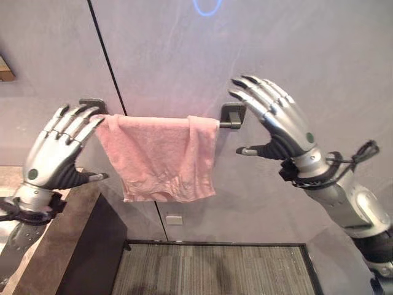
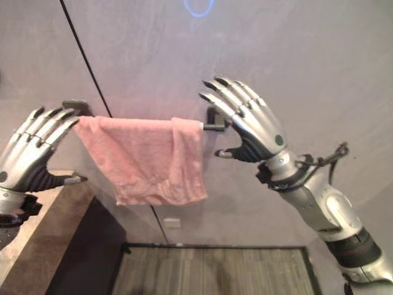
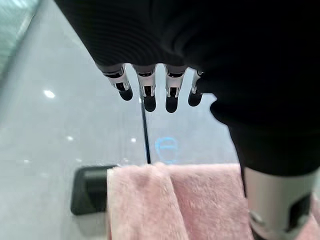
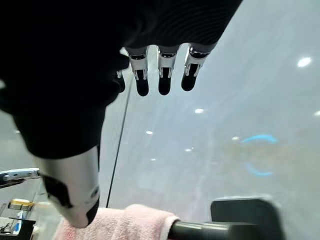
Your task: Put brush and paste in cup on sink, flatten towel.
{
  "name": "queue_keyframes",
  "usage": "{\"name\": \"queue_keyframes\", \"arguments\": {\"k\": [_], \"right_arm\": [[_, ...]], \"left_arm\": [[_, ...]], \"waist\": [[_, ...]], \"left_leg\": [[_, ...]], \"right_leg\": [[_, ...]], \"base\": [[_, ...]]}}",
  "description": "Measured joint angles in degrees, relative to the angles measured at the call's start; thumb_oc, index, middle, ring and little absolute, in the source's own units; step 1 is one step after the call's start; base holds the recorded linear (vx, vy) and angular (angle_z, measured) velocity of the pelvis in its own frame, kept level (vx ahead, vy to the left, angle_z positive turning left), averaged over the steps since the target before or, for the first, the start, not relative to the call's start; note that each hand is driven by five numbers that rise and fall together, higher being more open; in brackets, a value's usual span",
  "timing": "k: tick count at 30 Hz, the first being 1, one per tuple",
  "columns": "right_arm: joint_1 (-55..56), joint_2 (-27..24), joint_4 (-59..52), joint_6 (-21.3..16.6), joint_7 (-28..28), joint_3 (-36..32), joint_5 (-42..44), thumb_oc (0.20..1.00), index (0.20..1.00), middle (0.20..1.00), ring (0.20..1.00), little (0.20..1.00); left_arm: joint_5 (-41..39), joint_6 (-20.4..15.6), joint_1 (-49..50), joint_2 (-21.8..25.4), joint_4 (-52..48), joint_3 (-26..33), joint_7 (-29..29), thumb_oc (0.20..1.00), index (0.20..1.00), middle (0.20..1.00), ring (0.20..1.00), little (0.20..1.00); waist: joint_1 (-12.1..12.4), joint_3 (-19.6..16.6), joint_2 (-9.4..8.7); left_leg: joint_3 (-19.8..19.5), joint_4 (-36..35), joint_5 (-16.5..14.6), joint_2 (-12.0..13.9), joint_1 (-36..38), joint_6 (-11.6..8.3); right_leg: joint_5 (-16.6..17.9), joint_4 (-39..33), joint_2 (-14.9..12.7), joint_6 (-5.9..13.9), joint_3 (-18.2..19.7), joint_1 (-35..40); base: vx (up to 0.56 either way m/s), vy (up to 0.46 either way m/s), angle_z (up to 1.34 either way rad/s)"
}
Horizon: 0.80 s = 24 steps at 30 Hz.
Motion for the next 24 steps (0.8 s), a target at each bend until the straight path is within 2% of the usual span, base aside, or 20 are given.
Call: {"name": "queue_keyframes", "arguments": {"k": [3, 5, 6, 16, 24], "right_arm": [[-5.7, 2.79, 3.8, 1.48, 1.89, 5.66, 0.03, 1.0, 1.0, 1.0, 1.0, 1.0], [-8.11, 4.38, 4.77, 2.13, 3.67, 7.48, 0.0, 1.0, 1.0, 1.0, 1.0, 1.0], [-10.47, 6.87, 6.53, 2.81, 4.64, 8.54, 0.01, 1.0, 1.0, 1.0, 1.0, 1.0], [-15.15, 12.4, 7.89, 5.29, 8.99, 10.45, 0.01, 1.0, 1.0, 1.0, 1.0, 1.0], [-15.37, 15.71, 8.59, 6.66, 16.17, 14.19, 0.09, 1.0, 1.0, 1.0, 1.0, 1.0]], "left_arm": [[-0.06, 0.1, -3.81, -0.58, 2.03, -3.02, -0.53, 1.0, 1.0, 1.0, 1.0, 1.0], [-0.07, 0.32, -5.03, -1.49, 2.6, -3.04, -1.3, 1.0, 1.0, 1.0, 1.0, 1.0], [-0.19, 0.56, -5.72, -2.01, 3.13, -3.07, -1.67, 1.0, 1.0, 1.0, 1.0, 1.0], [-0.33, 2.73, -7.65, -4.94, 5.34, -3.05, -2.51, 1.0, 1.0, 1.0, 1.0, 1.0], [-0.85, 4.49, -8.43, -8.7, 7.85, -3.07, -4.08, 1.0, 1.0, 1.0, 1.0, 1.0]], "waist": [[-0.22, -0.02, -0.17], [-0.36, 0.04, -0.16], [-0.08, 0.07, -0.18], [0.51, 1.15, -0.48], [0.32, 1.24, -1.12]], "left_leg": [[0.02, 0.22, -0.01, 0.01, 0.01, 0.02], [0.03, 0.23, 0.01, -0.1, -0.03, -0.01], [0.09, 0.23, 0.01, -0.09, 0.02, -0.01], [0.18, 0.21, -0.1, 0.1, -0.08, -0.13], [0.61, 0.23, -0.04, 0.27, -0.81, -0.2]], "right_leg": [[0.0, 0.37, 0.12, -0.01, -0.11, 0.03], [0.0, 0.37, 0.2, -0.01, -0.13, -0.02], [-0.01, 0.37, 0.22, -0.03, -0.12, -0.01], [-0.11, 0.04, 0.29, -0.05, -0.03, -0.21], [0.03, 0.37, 0.7, -0.24, 0.34, -1.24]], "base": [[0.0, 0.0, 0.0], [0.0, 0.0, 0.0], [0.0, 0.0, 0.0], [0.0, 0.0, 0.0], [0.0, 0.002, -0.02]]}}
